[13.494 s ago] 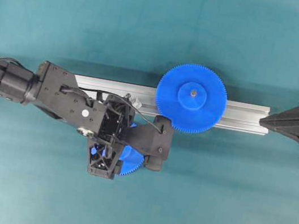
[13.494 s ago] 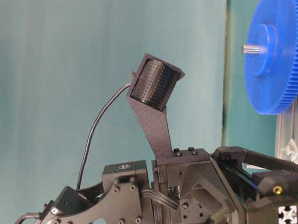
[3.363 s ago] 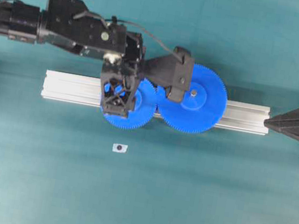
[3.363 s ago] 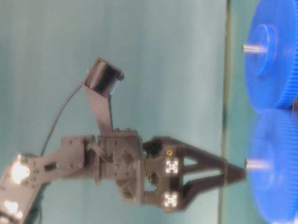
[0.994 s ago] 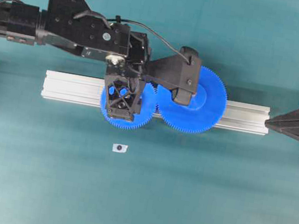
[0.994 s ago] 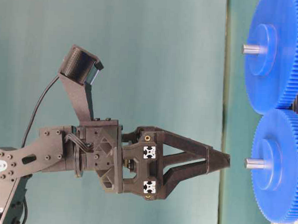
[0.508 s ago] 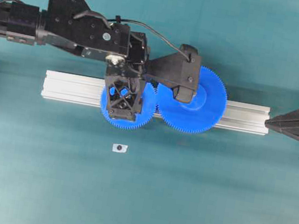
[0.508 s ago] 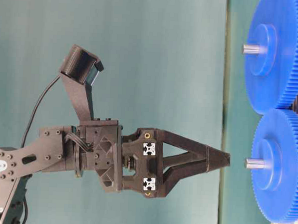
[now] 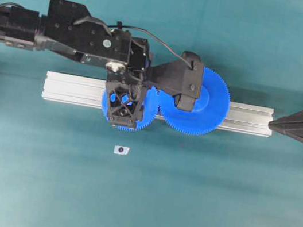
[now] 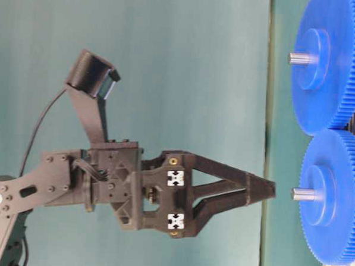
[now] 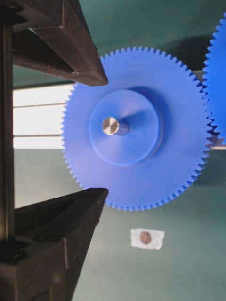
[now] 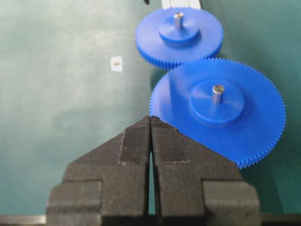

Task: Insert the small gear onto the shaft.

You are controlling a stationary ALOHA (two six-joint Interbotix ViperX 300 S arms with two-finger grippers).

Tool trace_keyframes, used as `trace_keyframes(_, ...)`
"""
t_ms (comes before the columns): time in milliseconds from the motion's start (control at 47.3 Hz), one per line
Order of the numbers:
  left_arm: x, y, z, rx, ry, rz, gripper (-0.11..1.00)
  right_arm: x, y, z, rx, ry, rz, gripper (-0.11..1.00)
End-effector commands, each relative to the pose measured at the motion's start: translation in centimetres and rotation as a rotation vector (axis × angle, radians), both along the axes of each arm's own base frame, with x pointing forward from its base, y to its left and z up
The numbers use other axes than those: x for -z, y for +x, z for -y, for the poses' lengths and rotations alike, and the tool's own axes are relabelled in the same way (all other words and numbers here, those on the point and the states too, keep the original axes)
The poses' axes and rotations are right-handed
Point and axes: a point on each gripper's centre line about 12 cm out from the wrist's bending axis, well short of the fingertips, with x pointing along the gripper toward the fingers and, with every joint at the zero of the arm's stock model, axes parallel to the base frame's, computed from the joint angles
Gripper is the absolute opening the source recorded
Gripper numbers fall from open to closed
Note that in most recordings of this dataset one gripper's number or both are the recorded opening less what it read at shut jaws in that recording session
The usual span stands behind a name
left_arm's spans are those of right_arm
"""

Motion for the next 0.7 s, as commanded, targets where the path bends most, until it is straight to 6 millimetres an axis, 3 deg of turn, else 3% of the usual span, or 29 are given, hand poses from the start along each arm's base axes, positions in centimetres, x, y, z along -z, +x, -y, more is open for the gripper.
trace_keyframes(0,-3.0,-0.2,0.1,0.002,0.005,0.077,0.82,-0.4,0.2,0.0,0.006,0.012,0.011,0.00)
trace_keyframes(233,-4.0,-0.5,0.2,-0.001,0.007,0.100,0.82,-0.4,0.2,0.0,0.006,0.012,0.011,0.00)
trace_keyframes(677,-4.1,-0.4,0.6,0.009,0.005,0.101,0.82,-0.4,0.2,0.0,0.010,0.023,0.011,0.00)
